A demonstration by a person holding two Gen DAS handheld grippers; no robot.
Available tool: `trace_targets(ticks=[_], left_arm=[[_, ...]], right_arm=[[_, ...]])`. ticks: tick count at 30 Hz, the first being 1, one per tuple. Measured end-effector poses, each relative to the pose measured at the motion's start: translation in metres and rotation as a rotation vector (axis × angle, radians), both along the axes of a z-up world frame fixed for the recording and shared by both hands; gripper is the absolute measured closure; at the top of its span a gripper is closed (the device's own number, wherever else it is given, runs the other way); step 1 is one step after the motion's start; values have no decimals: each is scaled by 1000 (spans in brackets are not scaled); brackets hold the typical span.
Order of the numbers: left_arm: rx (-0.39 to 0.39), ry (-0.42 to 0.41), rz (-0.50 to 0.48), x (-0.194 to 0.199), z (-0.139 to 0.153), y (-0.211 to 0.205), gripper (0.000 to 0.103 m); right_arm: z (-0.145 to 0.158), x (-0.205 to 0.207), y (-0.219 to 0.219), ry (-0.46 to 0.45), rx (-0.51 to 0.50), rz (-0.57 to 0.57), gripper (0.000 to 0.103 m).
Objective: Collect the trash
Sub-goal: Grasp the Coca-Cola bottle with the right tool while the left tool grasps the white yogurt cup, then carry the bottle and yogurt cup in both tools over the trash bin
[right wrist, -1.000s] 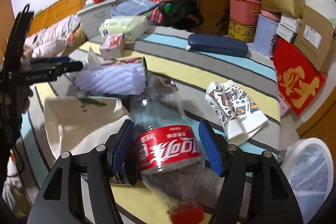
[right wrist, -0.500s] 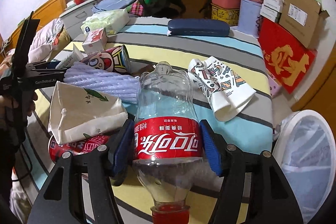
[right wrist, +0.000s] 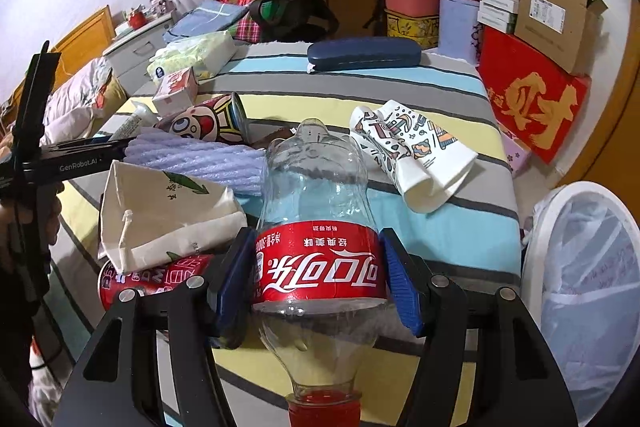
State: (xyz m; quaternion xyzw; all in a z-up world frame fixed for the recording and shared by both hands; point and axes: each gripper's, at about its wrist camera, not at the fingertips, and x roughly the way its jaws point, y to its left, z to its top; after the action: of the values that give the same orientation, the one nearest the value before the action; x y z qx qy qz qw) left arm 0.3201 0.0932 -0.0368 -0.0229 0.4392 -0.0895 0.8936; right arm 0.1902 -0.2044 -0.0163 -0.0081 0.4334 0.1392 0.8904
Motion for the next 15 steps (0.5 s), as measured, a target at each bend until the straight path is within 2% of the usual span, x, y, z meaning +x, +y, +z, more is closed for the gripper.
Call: trace_targets(ticks=[15], left_arm=[[-35, -83, 21, -50, 33, -4, 53]], right_arm=[[10, -18, -7, -51, 79, -36, 39]])
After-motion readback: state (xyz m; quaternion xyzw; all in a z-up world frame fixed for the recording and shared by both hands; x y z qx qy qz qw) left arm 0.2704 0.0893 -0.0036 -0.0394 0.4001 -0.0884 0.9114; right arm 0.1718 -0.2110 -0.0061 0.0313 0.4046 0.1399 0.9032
